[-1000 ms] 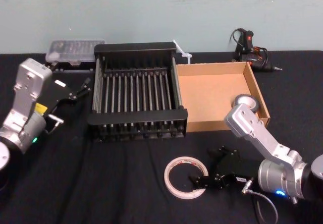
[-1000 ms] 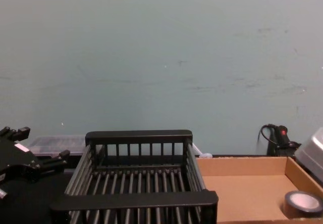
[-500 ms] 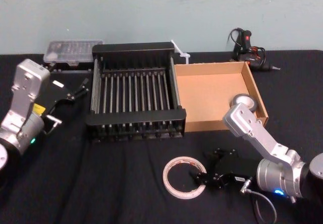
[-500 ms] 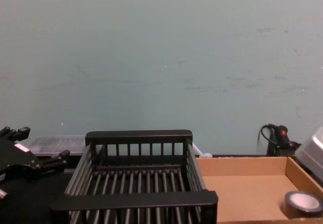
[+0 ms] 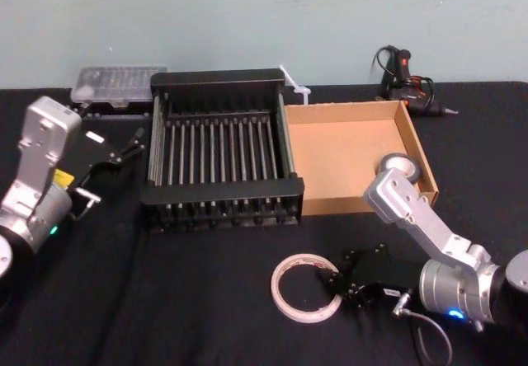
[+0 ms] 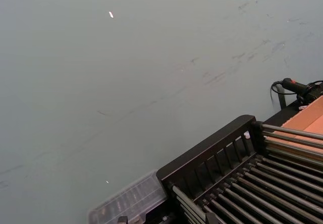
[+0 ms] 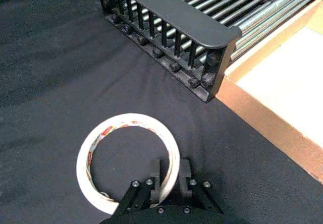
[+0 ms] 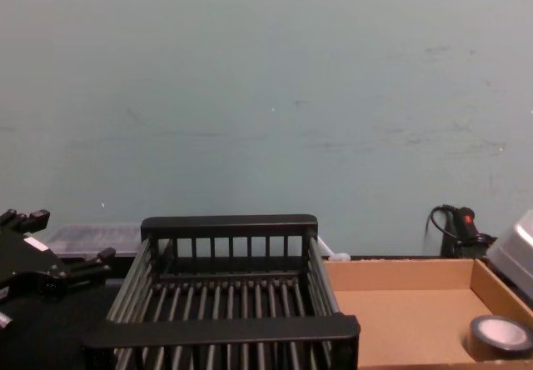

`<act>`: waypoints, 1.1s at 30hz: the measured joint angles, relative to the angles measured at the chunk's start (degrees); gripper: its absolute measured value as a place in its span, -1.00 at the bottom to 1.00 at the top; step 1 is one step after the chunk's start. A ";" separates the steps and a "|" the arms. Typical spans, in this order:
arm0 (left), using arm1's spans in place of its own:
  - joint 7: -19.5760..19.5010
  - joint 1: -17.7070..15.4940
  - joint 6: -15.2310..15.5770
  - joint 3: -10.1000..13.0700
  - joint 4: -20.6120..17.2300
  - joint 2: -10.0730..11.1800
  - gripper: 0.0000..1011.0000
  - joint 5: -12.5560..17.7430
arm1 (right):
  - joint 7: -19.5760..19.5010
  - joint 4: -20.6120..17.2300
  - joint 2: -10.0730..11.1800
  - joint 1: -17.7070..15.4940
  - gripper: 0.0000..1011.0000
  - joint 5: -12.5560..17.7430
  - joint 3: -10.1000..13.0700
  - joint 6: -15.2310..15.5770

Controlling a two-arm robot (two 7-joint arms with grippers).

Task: Pick up the white tape and place it into the black box , Pick up the silver tape and place it into the brown box.

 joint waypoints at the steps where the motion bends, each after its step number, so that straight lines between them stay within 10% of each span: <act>1: 0.00 0.00 0.00 0.00 0.00 0.00 0.98 0.00 | 0.00 0.00 0.00 0.00 -0.57 0.01 0.00 0.00; 33: 0.00 0.00 0.00 0.00 0.00 0.00 0.98 0.00 | -0.02 -0.45 0.03 -0.20 -0.82 0.44 0.87 0.00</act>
